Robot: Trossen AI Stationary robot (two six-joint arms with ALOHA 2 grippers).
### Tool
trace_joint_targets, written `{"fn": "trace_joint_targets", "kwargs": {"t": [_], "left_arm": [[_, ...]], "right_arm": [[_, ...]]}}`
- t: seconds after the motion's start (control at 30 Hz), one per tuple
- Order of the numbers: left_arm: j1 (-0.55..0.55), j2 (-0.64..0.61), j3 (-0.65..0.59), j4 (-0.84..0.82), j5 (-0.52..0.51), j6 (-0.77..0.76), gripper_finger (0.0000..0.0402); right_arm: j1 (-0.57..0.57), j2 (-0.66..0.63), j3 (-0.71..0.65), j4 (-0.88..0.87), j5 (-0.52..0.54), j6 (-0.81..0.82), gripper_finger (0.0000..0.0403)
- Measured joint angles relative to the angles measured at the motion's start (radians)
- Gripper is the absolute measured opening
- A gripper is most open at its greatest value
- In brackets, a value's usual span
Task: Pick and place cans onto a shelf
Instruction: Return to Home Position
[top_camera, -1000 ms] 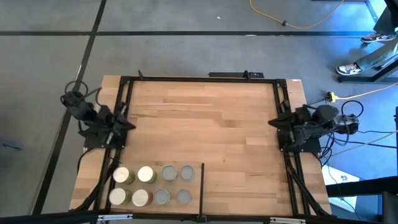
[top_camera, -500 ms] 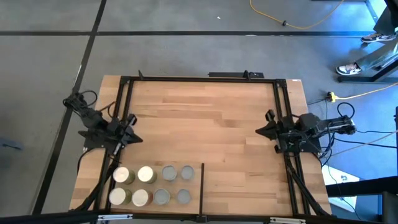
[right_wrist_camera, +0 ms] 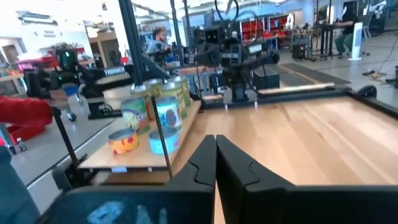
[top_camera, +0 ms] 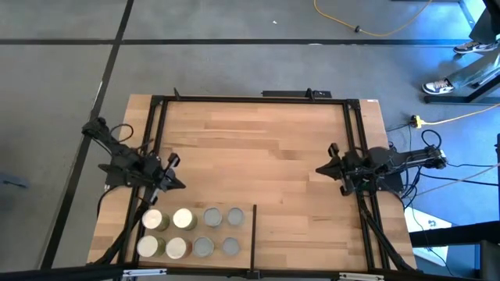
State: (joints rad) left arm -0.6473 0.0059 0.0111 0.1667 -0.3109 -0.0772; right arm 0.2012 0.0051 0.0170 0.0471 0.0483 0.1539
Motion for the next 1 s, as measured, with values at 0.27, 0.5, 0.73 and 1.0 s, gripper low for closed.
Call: {"fn": "trace_joint_targets", "kwargs": {"t": [0.27,0.5,0.73,1.0], "left_arm": [[0.000,0.000,-0.003,-0.001,0.046,0.005,0.0000],[0.000,0.000,-0.003,-0.031,0.062,0.009,0.0000],[0.000,0.000,-0.003,-0.051,0.062,0.004,0.0000],[0.000,0.000,-0.003,-0.080,0.062,0.009,0.0000]], "right_arm": [[0.000,0.000,-0.010,-0.010,-0.032,-0.036,0.0006],[0.000,0.000,-0.010,-0.020,-0.052,-0.111,0.0006],[0.000,0.000,-0.010,-0.021,-0.053,-0.111,0.0006],[0.000,0.001,-0.010,-0.021,-0.051,-0.132,0.0019]]}}
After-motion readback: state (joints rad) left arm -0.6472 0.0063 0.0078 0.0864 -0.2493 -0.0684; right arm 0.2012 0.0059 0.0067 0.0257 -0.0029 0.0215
